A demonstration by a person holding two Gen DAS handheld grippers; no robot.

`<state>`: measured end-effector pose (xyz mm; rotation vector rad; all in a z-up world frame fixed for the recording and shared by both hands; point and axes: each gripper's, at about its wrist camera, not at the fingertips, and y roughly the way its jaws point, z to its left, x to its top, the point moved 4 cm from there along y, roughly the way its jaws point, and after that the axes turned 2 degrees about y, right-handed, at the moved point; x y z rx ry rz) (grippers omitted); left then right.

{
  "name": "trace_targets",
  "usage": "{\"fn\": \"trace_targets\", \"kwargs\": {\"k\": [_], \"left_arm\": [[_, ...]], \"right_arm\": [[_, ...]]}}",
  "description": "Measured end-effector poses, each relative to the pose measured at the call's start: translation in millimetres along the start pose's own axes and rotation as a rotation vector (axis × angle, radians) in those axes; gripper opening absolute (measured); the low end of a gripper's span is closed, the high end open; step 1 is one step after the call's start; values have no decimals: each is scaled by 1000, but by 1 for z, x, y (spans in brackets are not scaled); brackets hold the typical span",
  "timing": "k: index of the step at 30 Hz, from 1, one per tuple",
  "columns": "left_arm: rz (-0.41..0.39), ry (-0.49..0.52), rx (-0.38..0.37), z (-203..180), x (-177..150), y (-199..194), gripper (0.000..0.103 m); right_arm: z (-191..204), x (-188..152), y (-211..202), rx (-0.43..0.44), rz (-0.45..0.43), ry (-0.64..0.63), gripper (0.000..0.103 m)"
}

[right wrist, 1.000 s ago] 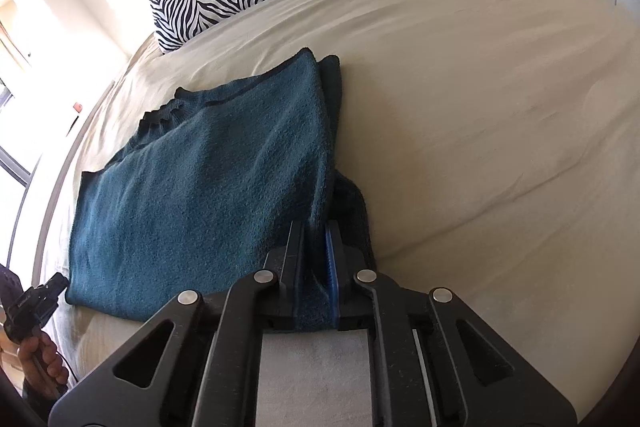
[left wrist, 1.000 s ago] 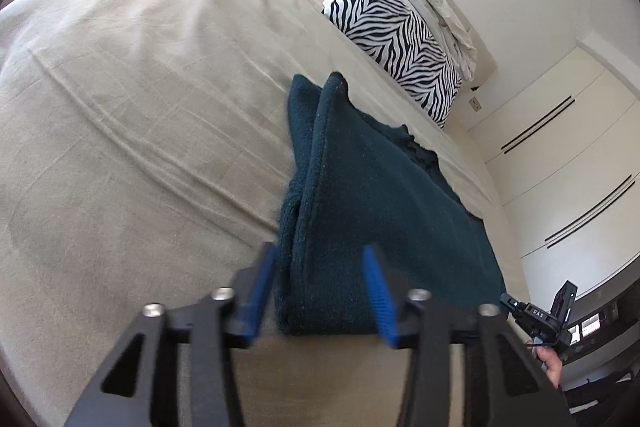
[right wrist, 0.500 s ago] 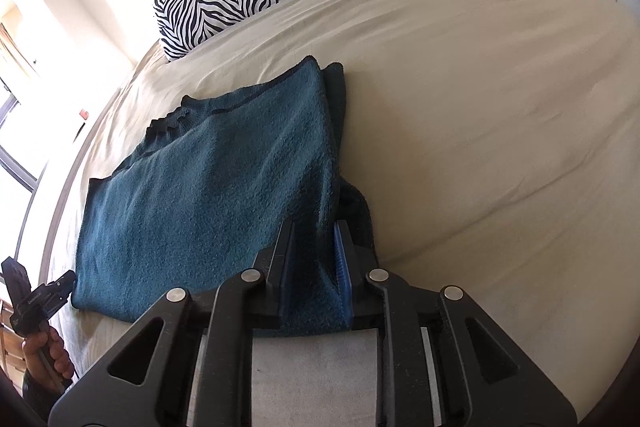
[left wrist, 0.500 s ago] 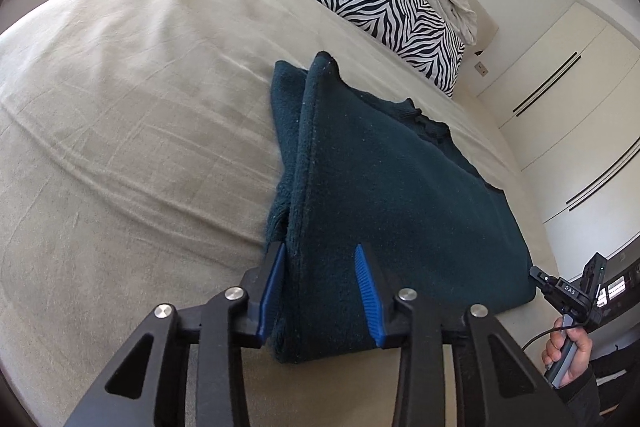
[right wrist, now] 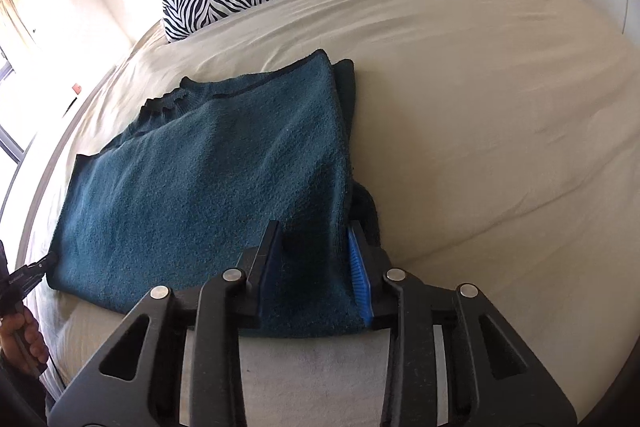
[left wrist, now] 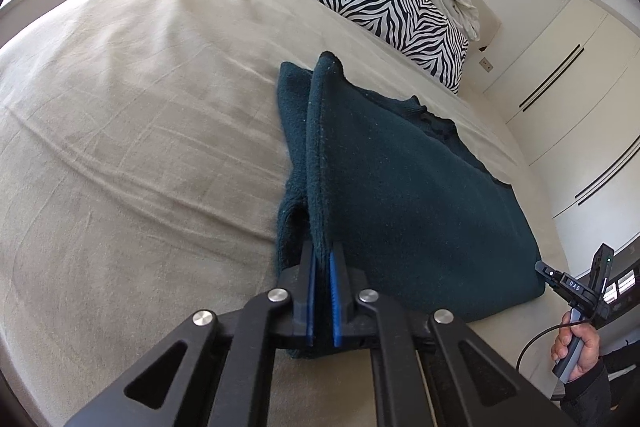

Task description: Fold small clothes

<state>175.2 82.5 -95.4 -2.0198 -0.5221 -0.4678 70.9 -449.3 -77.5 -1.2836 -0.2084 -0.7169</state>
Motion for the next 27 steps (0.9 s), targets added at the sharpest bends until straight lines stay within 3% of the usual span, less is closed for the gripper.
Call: {"fn": "trace_targets", "kwargs": {"k": [2, 5, 20, 27], "left_arm": [[-4, -11, 1, 3, -3, -2, 6], [0, -16, 4, 6, -9, -3, 6], [26, -33, -17, 10, -12, 3, 8], [38, -6, 9, 7, -13, 5, 7]], "right_arm": [[-1, -2, 1, -34, 6, -20, 12], [-6, -3, 0, -49, 7, -26, 7], [-14, -9, 3, -58, 19, -18, 6], [-19, -12, 1, -51, 23, 21, 6]]}}
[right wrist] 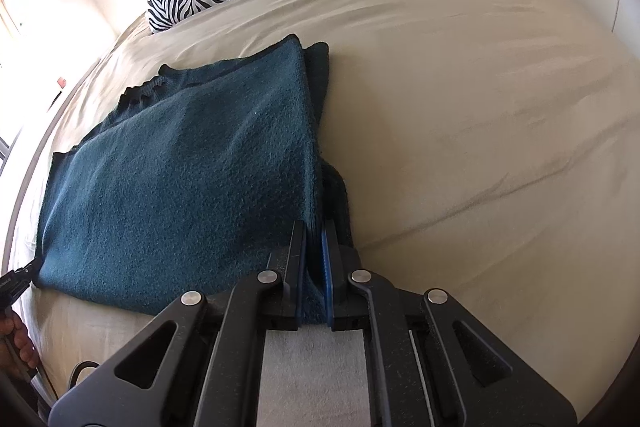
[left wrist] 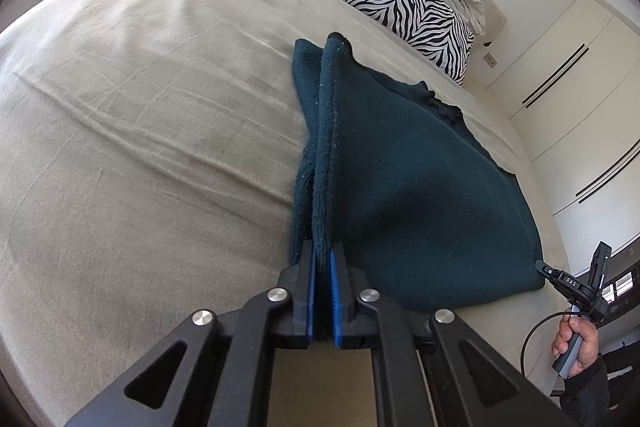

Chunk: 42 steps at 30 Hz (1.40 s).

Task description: Fold small clothes

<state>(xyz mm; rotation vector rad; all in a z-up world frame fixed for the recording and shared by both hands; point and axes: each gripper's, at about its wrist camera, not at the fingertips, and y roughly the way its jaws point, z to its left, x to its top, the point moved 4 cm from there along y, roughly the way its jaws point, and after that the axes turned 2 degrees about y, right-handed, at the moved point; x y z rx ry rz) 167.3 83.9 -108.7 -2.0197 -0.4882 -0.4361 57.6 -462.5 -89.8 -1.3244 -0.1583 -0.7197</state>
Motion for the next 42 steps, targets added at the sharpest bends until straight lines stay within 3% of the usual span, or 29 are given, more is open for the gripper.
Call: {"fn": "trace_targets", "kwargs": {"k": [9, 22, 36, 40, 41, 42], "left_arm": [[2, -8, -5, 3, 0, 1, 7], [8, -9, -10, 5, -2, 1, 7], [5, -11, -2, 3, -10, -3, 7], [17, -44, -29, 6, -8, -3, 10], [14, -53, -38, 6, -7, -6, 18], [12, -58, -32, 6, -7, -10, 35]], "right_arm": [[-15, -8, -2, 46, 15, 88, 5], [-18, -8, 5, 76, 37, 95, 5], [-13, -9, 6, 39, 36, 61, 5], [-20, -7, 5, 96, 49, 110, 7], [-23, -6, 2, 119, 47, 133, 8], [-26, -5, -1, 136, 41, 154, 13]]}}
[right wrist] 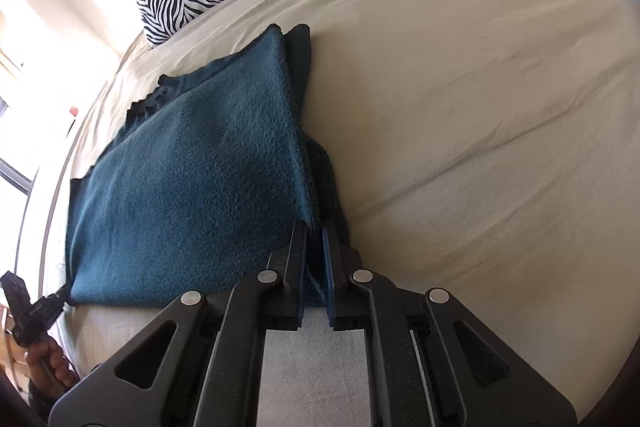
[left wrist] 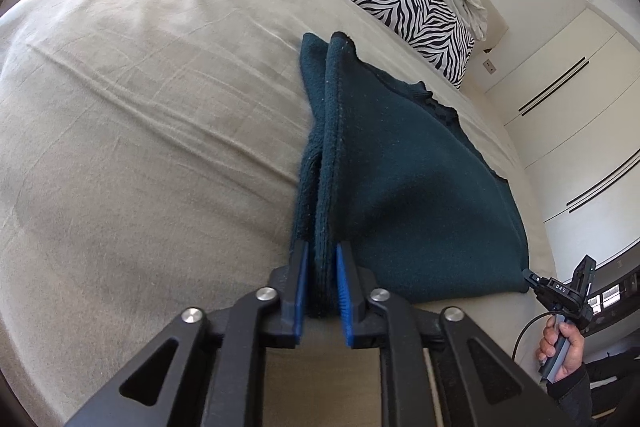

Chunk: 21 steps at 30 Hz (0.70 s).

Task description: Fold small clothes

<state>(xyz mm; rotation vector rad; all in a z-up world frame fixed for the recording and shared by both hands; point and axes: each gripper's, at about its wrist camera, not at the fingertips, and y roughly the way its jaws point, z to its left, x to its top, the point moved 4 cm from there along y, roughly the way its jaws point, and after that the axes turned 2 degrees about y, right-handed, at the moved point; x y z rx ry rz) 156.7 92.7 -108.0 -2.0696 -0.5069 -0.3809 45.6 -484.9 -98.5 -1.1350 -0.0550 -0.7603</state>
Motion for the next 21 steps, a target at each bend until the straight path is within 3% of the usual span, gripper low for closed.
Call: {"fn": "trace_targets", "kwargs": {"k": [1, 3, 4, 7, 10, 12, 16, 19, 21], "left_arm": [[-7, -8, 7, 0, 1, -6, 41], [-29, -14, 20, -1, 3, -20, 44], [-41, -6, 39, -4, 6, -29, 44], [-102, 42, 63, -19, 20, -51, 44], [-143, 161, 70, -57, 46, -48, 46], [-148, 231, 72, -83, 64, -28, 56], [-131, 317, 99, -120, 94, 32, 56], [-106, 343, 172, -122, 111, 76, 56], [-86, 310, 199, -109, 123, 96, 56]], "right_arm": [[-3, 1, -5, 1, -15, 16, 18], [-8, 4, -23, -3, -79, 47, 53], [-10, 6, -34, 1, -125, 63, 57], [-4, 17, -57, 27, -200, 60, 59], [36, 30, -49, 130, -149, 3, 59], [75, 37, -32, 186, -118, -59, 59], [151, 49, 25, 294, -32, -110, 57], [190, 51, 78, 400, 76, -52, 57], [204, 54, 106, 406, 102, -28, 58]]}}
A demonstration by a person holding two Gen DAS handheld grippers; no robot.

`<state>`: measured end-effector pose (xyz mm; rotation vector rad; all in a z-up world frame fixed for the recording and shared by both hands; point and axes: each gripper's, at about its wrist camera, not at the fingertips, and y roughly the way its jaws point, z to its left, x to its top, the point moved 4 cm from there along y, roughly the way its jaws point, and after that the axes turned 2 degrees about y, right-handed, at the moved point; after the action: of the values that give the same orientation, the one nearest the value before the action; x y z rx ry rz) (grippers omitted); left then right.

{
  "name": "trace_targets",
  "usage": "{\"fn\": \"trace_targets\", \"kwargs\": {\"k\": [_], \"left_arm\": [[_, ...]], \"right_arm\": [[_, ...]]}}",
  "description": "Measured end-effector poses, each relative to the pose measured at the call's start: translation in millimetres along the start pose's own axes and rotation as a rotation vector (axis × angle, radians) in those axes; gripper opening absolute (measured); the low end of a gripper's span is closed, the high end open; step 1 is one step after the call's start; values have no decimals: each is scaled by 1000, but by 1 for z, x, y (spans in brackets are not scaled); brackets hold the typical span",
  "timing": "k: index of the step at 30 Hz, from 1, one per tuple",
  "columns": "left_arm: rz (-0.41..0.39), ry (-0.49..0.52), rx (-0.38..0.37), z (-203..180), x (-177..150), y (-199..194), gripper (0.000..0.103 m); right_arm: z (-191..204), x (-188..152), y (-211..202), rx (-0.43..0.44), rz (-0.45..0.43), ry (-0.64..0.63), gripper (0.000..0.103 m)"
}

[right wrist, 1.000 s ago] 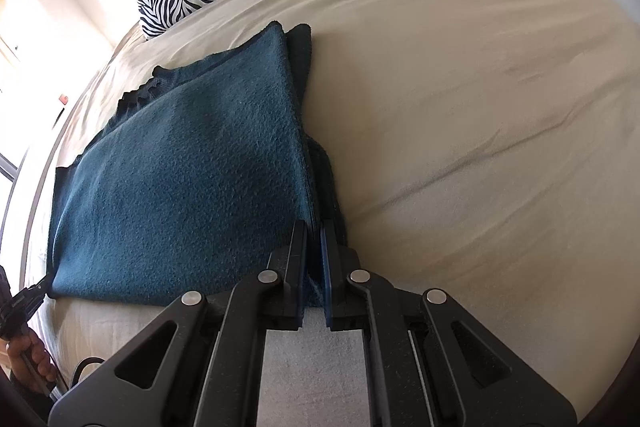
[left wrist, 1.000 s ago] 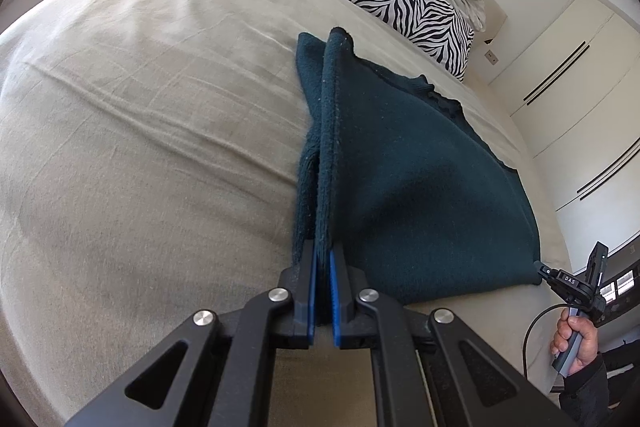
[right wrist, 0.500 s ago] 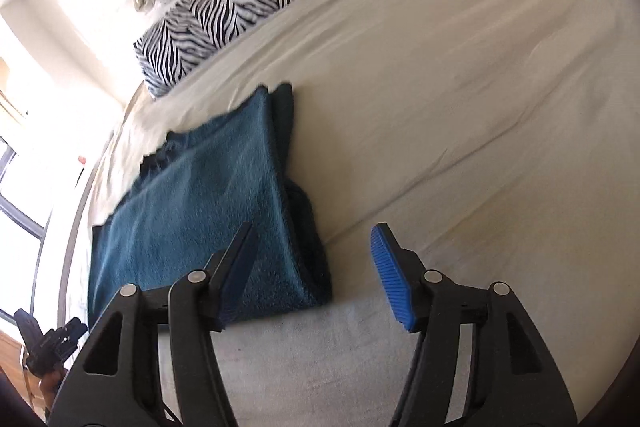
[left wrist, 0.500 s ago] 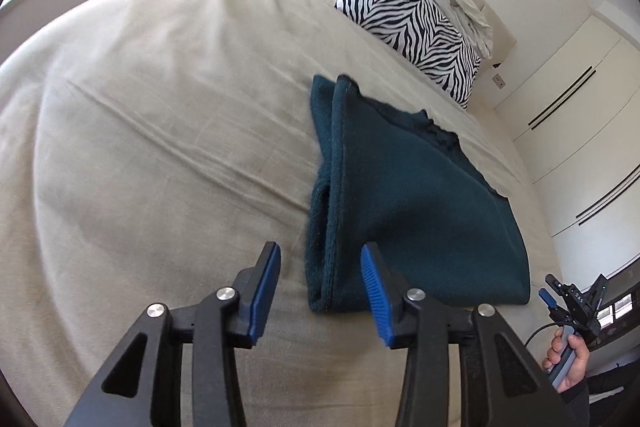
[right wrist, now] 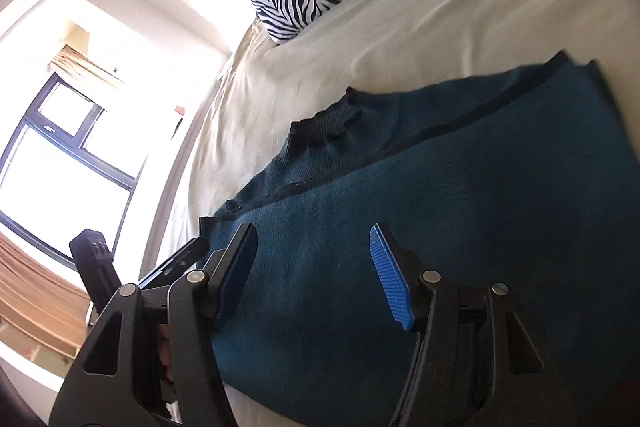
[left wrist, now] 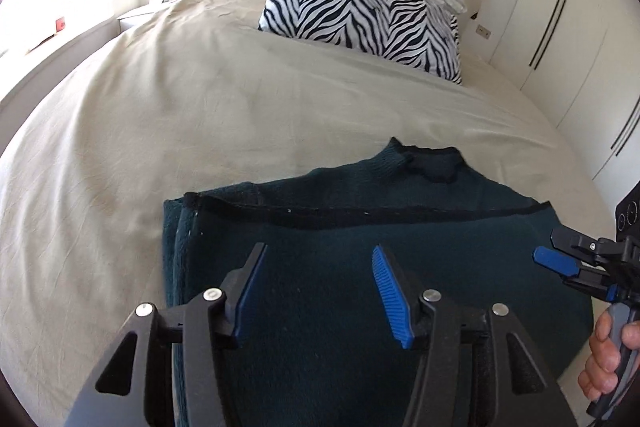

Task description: Fold small clothes

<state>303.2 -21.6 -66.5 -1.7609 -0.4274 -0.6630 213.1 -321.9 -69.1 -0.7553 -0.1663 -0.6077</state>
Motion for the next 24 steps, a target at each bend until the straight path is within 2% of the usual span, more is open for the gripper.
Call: {"fn": "trace_targets", "kwargs": {"k": [3, 6, 8, 10, 11, 13, 16, 18, 20, 22, 24], "left_arm": [[39, -9, 45, 24, -1, 24, 54], [0, -57, -49, 43, -10, 24, 52], [-18, -59, -65, 46, -15, 22, 52], [-22, -40, -46, 42, -15, 23, 52], [-23, -31, -36, 40, -15, 24, 52], [-24, -24, -32, 40, -16, 25, 53], [-22, -28, -41, 42, -15, 27, 53], [-21, -18, -29, 41, -15, 27, 54], [-20, 5, -9, 37, -15, 28, 56], [-18, 28, 10, 33, -15, 30, 58], [-16, 42, 25, 30, -15, 31, 59]], "right_arm": [[-12, 10, 23, 2, -11, 34, 57], [-49, 28, 10, 54, -77, 111, 55], [-81, 41, -9, 80, -142, 175, 53], [-116, 54, -28, 45, -199, 237, 41], [-132, 59, -37, 33, -219, 264, 27], [-157, 66, -59, 9, -286, 317, 26], [-178, 70, -93, -84, -359, 375, 30], [-181, 63, -115, -101, -382, 408, 33], [-163, 53, -124, -50, -357, 368, 35], [-122, 35, -116, 15, -284, 278, 35], [-69, 9, -93, 87, -172, 158, 35]]}}
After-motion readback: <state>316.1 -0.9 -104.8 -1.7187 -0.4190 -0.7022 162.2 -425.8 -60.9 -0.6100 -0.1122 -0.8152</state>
